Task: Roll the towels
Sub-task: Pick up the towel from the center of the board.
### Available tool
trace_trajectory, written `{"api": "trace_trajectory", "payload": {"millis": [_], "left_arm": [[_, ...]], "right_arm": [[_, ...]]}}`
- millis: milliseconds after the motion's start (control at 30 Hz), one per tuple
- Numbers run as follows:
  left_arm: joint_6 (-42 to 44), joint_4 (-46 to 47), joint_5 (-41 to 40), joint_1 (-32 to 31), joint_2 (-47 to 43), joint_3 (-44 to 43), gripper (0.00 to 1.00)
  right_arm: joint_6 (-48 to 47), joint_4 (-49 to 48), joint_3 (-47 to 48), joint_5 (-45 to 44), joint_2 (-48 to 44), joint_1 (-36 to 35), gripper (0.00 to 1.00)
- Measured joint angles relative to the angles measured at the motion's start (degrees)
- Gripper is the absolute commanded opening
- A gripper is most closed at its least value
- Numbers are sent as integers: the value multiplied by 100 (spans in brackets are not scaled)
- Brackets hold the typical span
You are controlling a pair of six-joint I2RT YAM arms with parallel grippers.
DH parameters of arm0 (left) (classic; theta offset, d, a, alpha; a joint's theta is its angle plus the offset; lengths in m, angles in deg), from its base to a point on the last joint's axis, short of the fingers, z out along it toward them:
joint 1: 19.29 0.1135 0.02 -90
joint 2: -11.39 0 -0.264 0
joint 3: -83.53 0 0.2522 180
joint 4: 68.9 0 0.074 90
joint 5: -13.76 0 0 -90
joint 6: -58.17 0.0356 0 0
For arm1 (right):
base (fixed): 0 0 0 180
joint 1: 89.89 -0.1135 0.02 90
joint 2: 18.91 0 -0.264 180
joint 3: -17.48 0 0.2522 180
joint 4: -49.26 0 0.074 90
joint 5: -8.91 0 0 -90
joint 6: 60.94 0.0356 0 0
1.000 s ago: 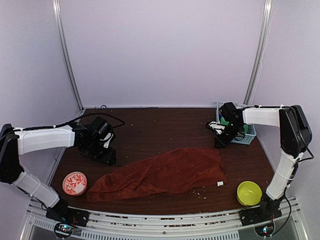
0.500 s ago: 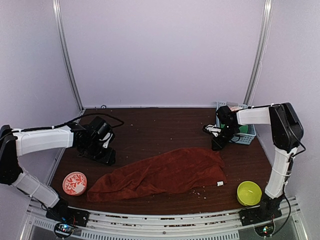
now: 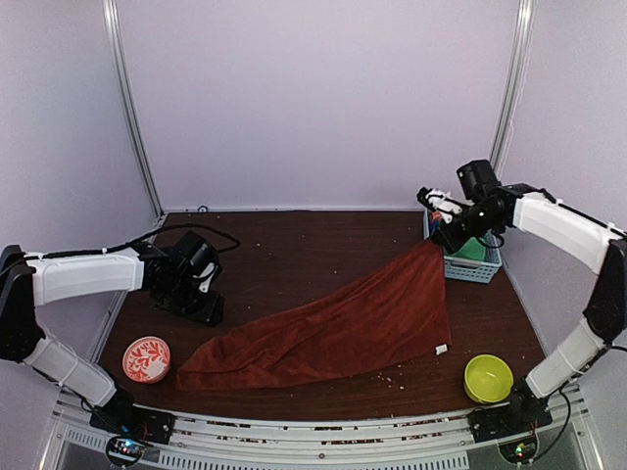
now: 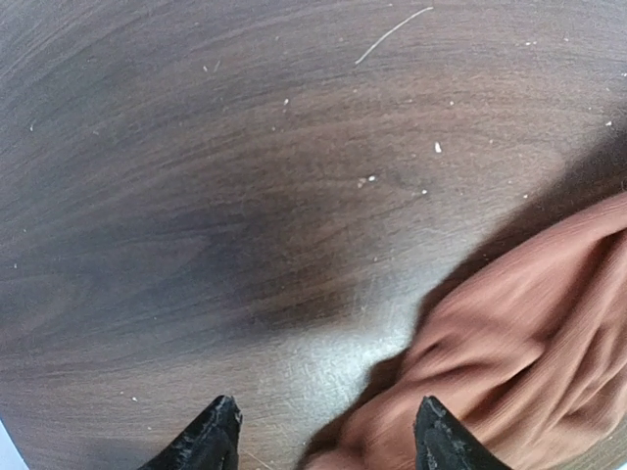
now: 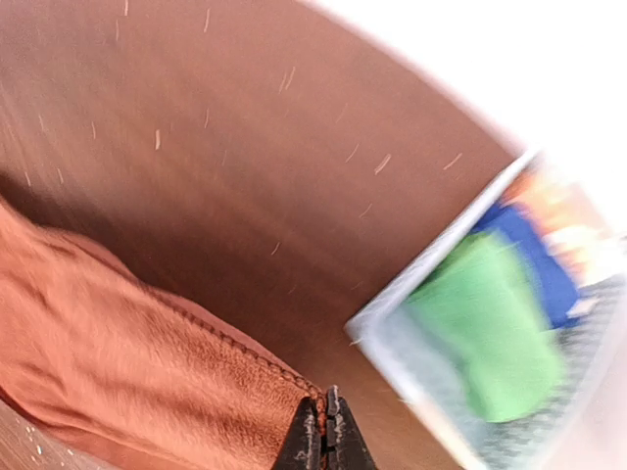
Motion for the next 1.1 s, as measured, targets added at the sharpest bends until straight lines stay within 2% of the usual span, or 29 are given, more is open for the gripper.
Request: {"api": "trace_trajectory", "payload": {"millis": [133,333,533,567,600,733,767,933,1100], "left_arm": [[50,103,149,11,26,61,62],[236,306,708,13,50,168,60],[260,813,2039,26,664,328,58],[256,844,2155,26,728,365,56],[256,848,2271,26,780,387,49],[260,866,2601,28,837,391,3],[291,839,2632,26,844,372,0],[420,413,2225,26,680,-304,0],[490,485,1390,28,-734,-1093,0]], "right_arm": [[-2,-175,-282,-101,-695,28,0],[-4,-33,-846,-107,-254,35,0],[-7,74,-815,-26,-173,35,0],[-7,83,-815,-22,-173,35,0],[-9,85,-815,-22,-173,35,0],[-7,85,-815,-13,-173,35,0],[-7,85,-815,-11,-173,35,0],[31,138,-621,-13,-170,140,0],[238,105,103,308,-267,734,0]]}}
